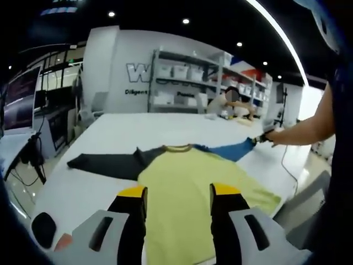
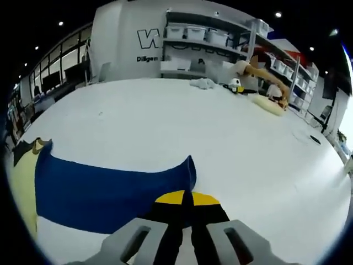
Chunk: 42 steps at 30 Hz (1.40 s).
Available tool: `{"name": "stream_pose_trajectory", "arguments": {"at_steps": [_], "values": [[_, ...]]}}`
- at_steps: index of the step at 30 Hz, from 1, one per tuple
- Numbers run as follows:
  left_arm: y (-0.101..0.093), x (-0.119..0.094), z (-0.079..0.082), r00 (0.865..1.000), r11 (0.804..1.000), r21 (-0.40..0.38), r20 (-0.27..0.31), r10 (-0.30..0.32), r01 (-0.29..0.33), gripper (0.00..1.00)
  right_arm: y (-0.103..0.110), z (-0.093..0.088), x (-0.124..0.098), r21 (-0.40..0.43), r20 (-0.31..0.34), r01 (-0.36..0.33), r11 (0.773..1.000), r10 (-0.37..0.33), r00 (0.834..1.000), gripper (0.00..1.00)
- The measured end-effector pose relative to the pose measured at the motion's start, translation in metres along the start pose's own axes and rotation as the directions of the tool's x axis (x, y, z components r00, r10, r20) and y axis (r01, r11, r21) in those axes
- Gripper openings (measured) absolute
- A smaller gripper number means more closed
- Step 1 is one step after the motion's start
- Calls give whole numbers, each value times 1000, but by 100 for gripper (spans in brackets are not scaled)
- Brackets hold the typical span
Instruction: Fold the garment on the visible template until the final outline fits inside the template.
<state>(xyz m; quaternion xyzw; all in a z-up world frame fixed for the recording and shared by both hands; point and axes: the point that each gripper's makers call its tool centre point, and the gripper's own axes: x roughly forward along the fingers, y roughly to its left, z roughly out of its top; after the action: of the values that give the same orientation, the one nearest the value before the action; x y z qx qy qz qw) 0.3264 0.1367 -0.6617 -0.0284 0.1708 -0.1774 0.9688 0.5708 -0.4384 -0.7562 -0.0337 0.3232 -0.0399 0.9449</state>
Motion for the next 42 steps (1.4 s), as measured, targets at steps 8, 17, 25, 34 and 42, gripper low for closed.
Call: {"name": "stream_pose_trajectory", "arguments": {"at_steps": [8,17,25,34,42], "values": [[-2,-3,5,999,1000,0,32,-12,12,41,21,25,-20,-28,44,-26,999,27,999,0],[-5,-5,11,997,999,-7,63,-37,38,42,46,57,-50,-49,107,-51,998,56,993,0],[-9,-8,19,993,998,-13,100,-59,61,42,10,54,-67,2,112,22,1000,-22,993,0],[-15,-9,20,991,996,-14,107,-85,87,41,-11,11,-94,108,68,76,991,-84,994,0],[-18,-9,21,989,995,-13,111,-101,103,41,-9,-18,-110,179,27,108,978,-114,993,0]]}}
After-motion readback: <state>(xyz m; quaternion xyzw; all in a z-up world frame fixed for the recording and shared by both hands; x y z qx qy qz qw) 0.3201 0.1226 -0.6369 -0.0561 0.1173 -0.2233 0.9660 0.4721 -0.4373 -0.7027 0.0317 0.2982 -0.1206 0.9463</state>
